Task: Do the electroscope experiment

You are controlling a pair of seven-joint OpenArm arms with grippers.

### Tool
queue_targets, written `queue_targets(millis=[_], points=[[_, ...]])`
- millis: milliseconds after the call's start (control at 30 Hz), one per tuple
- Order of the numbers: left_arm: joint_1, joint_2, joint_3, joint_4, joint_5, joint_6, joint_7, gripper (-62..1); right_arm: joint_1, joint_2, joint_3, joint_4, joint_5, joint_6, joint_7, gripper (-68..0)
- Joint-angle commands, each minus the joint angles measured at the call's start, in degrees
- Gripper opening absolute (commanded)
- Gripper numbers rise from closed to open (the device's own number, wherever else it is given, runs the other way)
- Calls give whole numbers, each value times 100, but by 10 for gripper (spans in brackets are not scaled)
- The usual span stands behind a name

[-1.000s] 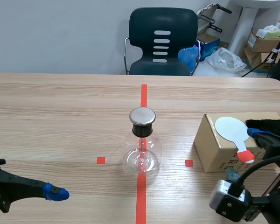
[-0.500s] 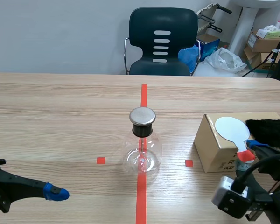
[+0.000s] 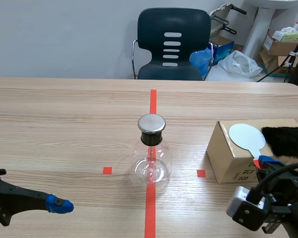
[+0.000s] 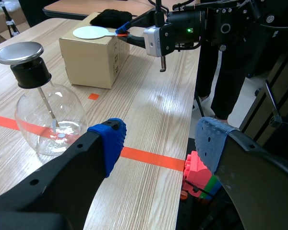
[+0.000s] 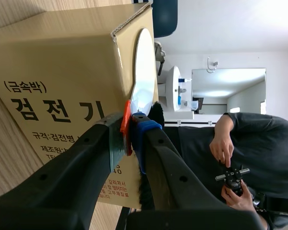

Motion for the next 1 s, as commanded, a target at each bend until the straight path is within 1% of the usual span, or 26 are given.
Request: queue_targets(millis=[0, 100, 267, 967], points=[[-15, -50, -15, 114, -20, -4, -103, -266, 4, 66, 46, 105, 17, -39, -37, -665], [-15, -50, -15, 114, -20, -4, -103, -266, 4, 66, 46, 105, 17, -39, -127, -665], [-15, -50, -15, 114, -20, -4, -103, -266, 4, 63, 46, 105, 17, 11, -129, -665], [-15, -50, -15, 114, -20, -4, -103, -266, 4, 63, 46, 105, 15, 11, -129, -665]])
